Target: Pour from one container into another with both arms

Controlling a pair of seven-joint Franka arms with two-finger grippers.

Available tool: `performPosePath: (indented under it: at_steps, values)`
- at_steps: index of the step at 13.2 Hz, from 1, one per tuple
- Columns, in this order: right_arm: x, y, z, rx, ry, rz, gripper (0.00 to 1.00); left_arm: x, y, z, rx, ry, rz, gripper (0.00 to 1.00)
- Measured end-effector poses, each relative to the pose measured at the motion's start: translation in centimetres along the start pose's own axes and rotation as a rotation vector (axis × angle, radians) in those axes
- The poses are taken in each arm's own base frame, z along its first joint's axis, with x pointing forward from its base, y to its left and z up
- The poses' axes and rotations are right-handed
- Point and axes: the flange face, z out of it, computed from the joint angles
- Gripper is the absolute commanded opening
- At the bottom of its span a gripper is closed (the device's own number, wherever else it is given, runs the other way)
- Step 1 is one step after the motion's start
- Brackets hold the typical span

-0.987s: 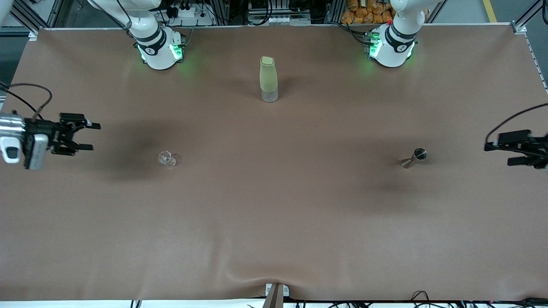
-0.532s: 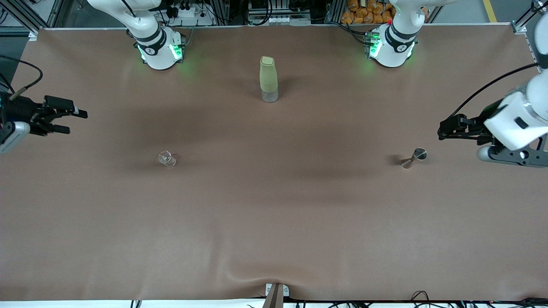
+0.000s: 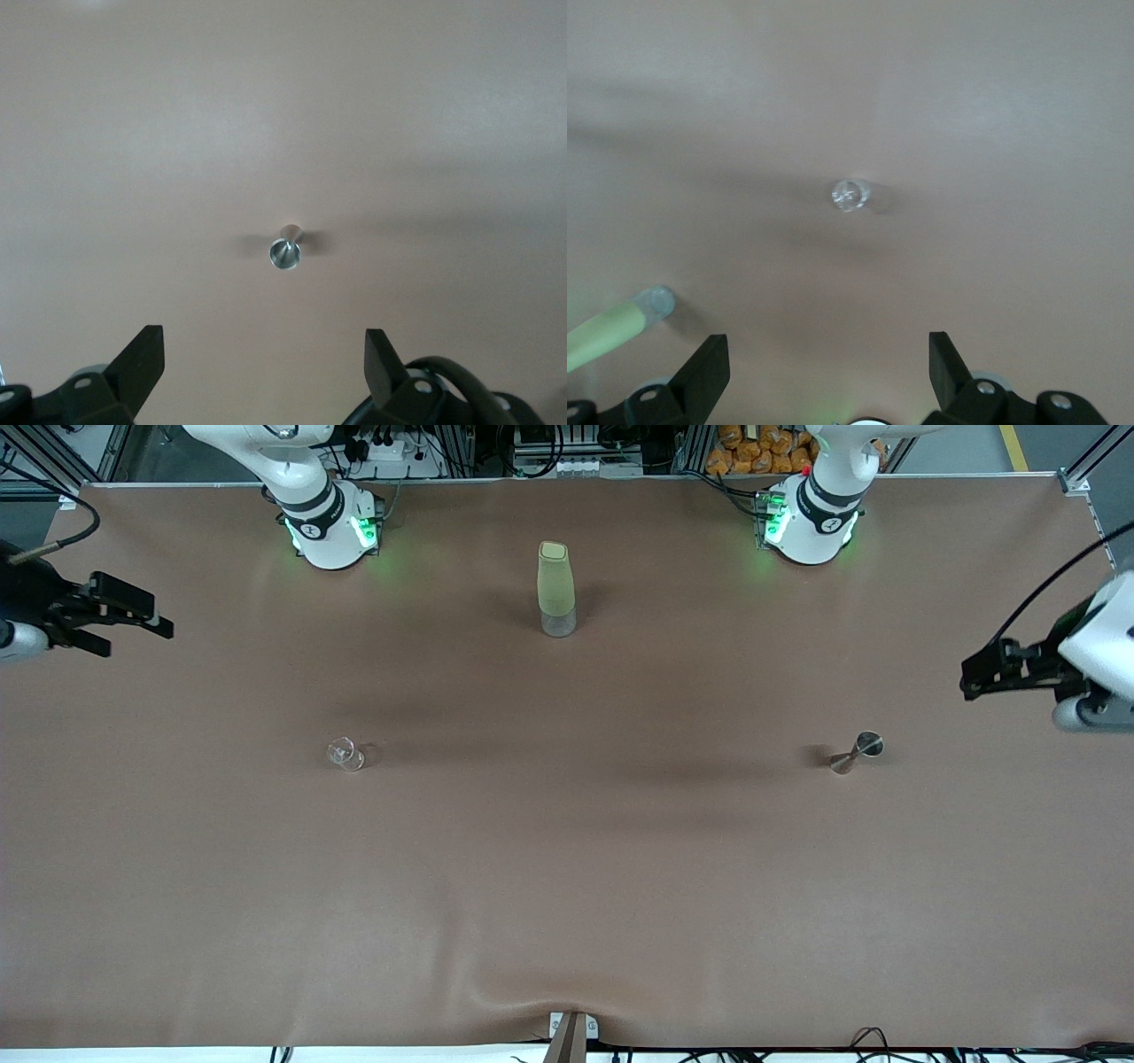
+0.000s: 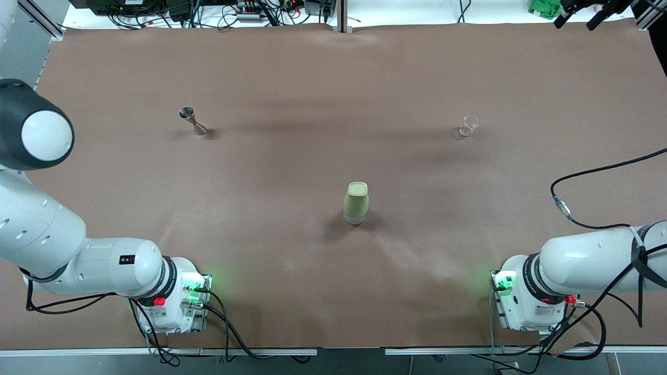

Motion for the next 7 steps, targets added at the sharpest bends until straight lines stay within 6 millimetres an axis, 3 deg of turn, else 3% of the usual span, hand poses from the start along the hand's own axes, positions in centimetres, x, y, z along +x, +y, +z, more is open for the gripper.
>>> performPosePath:
  at_steps: [3,7]
  values:
    - [-0.2,0.2,-2.3,-0.072,0.026,0.019,1.00,-2.7,1.3,-0.5,0.014,-0.005,-0.034,1.00]
    - [1.1,0.5,-2.7,-0.099,0.035,0.042,1.00,-4.7,-1.8,0.2,-0.047,0.000,-0.106,1.00]
